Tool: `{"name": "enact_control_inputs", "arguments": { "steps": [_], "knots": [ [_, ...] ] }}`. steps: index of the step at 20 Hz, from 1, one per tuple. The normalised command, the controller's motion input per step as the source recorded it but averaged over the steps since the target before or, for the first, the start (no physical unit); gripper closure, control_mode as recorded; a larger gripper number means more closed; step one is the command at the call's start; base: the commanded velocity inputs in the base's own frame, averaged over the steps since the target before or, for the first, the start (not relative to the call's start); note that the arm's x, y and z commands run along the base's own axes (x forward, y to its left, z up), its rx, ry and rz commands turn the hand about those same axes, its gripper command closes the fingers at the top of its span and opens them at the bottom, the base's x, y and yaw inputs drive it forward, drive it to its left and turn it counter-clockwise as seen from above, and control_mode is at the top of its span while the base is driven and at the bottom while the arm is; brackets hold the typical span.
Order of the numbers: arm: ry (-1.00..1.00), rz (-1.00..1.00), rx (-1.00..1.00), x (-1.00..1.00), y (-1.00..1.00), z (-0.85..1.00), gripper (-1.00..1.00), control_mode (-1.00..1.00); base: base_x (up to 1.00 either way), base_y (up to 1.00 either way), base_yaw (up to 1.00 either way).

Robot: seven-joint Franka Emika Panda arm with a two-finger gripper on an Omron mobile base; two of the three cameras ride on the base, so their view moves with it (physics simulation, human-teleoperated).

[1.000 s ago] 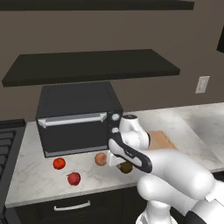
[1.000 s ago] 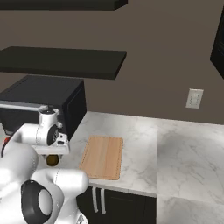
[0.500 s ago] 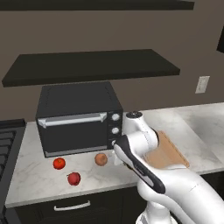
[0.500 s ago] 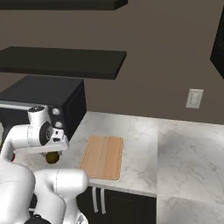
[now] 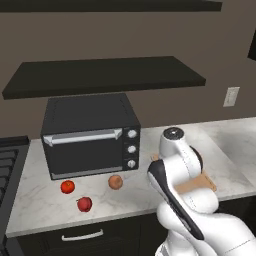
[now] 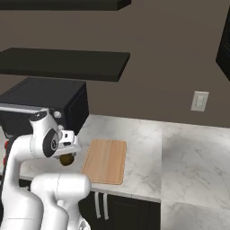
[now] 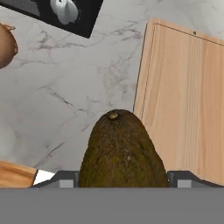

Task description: Place the avocado, onion, tomato, and bell pepper on the cutting board.

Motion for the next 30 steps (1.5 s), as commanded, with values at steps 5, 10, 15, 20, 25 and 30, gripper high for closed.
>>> {"name": "enact_control_inputs", "arguments": {
  "steps": [5,10,15,20,25,30],
  "knots": [
    [-0.05,0.00,0.00,0.07,-0.66,0.35,1.00,-1.00,0.00,0.00,0.00],
    [0.00,0.00,0.00,0.24,-0.57,0.20,1.00,-1.00,0.00,0.00,0.00],
    [-0.01,0.03,0.02,0.37,-0.20,-0.12,1.00,-1.00,0.00,0.00,0.00],
    [-0.01,0.06,0.04,0.58,-0.21,-0.06,1.00,-1.00,0.00,0.00,0.00],
    [0.00,0.04,0.07,0.52,-0.04,-0.10,1.00,-1.00,0.00,0.00,0.00],
    [0.00,0.01,0.06,0.37,0.00,-0.23,1.00,-1.00,0.00,0.00,0.00]
  ]
}}
